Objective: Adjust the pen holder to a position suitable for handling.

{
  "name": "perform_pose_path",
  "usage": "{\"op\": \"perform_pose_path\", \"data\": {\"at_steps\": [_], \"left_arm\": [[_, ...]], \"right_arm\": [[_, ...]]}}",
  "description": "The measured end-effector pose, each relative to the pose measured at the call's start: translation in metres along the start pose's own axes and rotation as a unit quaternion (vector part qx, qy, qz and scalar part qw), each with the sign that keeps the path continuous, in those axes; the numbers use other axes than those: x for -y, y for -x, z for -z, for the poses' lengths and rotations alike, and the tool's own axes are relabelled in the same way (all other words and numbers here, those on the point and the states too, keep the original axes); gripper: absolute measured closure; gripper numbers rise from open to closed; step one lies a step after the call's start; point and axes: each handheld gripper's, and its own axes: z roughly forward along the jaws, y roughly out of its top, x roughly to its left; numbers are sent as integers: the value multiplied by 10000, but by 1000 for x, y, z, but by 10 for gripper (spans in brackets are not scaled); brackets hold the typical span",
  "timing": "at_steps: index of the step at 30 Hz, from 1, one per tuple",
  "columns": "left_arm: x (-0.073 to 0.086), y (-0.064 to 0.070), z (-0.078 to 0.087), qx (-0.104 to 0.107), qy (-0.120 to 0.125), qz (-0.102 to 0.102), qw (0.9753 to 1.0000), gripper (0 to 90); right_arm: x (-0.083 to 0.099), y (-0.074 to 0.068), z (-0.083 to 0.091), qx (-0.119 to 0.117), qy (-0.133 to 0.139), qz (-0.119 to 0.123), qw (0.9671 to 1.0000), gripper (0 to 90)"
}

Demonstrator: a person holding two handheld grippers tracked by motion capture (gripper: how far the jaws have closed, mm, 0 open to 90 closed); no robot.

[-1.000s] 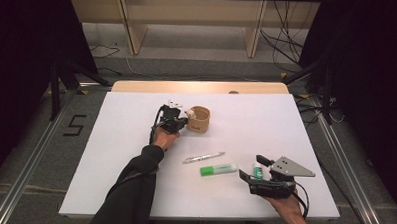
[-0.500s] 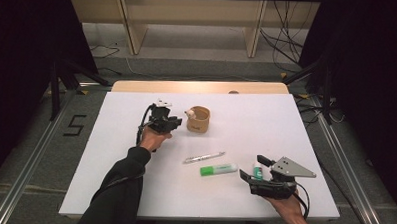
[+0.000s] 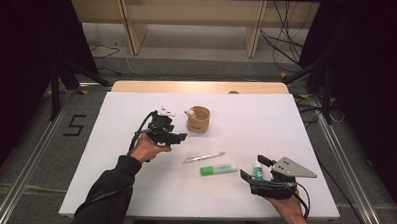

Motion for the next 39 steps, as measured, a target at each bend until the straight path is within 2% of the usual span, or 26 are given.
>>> {"op": "perform_pose_path", "data": {"at_steps": [2, 14, 24, 33, 39], "left_arm": [[1, 3, 2, 16, 20, 20, 10000, 323], [6, 27, 13, 212, -72, -319, 9992, 260], [10, 46, 16, 526, -154, -585, 9968, 229], [12, 58, 17, 683, -192, -655, 9953, 187], [13, 65, 16, 765, -238, -789, 9937, 174]], "right_arm": [[0, 0, 0, 4, -5, -1, 10000, 203], [0, 2, 1, 32, 37, -18, 10000, 203], [-1, 4, 2, 39, 47, -19, 10000, 203], [1, 5, 2, 31, 37, -28, 10000, 203], [1, 5, 3, 41, 31, -29, 10000, 203]]}}
